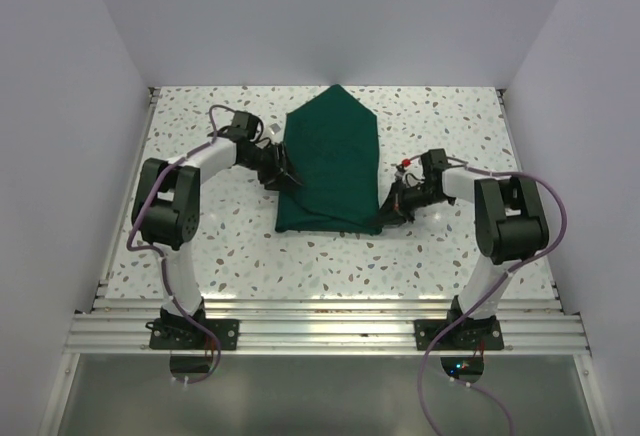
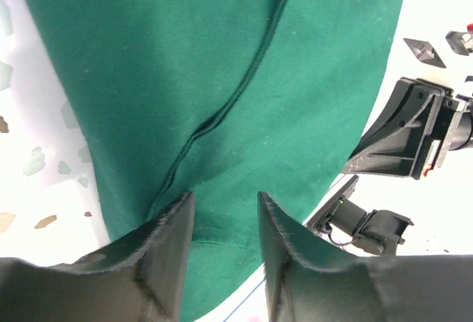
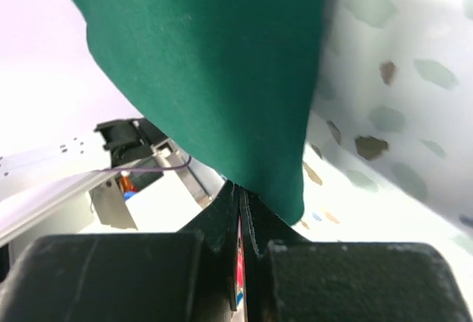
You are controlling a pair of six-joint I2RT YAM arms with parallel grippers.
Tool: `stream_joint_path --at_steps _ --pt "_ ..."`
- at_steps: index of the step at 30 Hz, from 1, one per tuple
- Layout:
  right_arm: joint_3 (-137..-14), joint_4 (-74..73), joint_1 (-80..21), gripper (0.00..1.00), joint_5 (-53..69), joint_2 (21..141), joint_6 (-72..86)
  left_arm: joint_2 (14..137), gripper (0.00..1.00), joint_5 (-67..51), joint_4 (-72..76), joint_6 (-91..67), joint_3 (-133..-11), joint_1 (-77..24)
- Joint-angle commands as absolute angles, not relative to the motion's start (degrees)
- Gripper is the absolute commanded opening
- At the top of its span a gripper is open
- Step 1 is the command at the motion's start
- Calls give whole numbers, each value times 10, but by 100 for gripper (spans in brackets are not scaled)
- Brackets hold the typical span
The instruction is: Prepare the surgical pack
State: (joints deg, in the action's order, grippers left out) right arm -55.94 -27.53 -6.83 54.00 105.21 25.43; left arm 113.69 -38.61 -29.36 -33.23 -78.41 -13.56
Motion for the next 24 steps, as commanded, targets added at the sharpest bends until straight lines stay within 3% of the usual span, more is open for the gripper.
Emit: stream_joint_path --at_steps 1,5,11,14,17,24 --pt "-595 -303 -66 0 496 999 243 1103 50 -352 -309 -295 -782 -122" --pt "-665 -268 -66 0 467 987 304 1085 57 -323 -312 -283 -824 -118" --pt "-843 -220 -66 0 443 1127 351 1142 57 -383 -200 -329 -888 -87" --pt "-921 -223 -66 0 439 1202 349 1187 54 -388 -176 -345 -931 -85" --pt "-963 -213 -65 0 450 1258 356 1243 42 -420 -145 -362 -967 -84" --pt "-983 -178 -63 0 460 1333 370 1319 40 -446 -108 -388 -980 -84"
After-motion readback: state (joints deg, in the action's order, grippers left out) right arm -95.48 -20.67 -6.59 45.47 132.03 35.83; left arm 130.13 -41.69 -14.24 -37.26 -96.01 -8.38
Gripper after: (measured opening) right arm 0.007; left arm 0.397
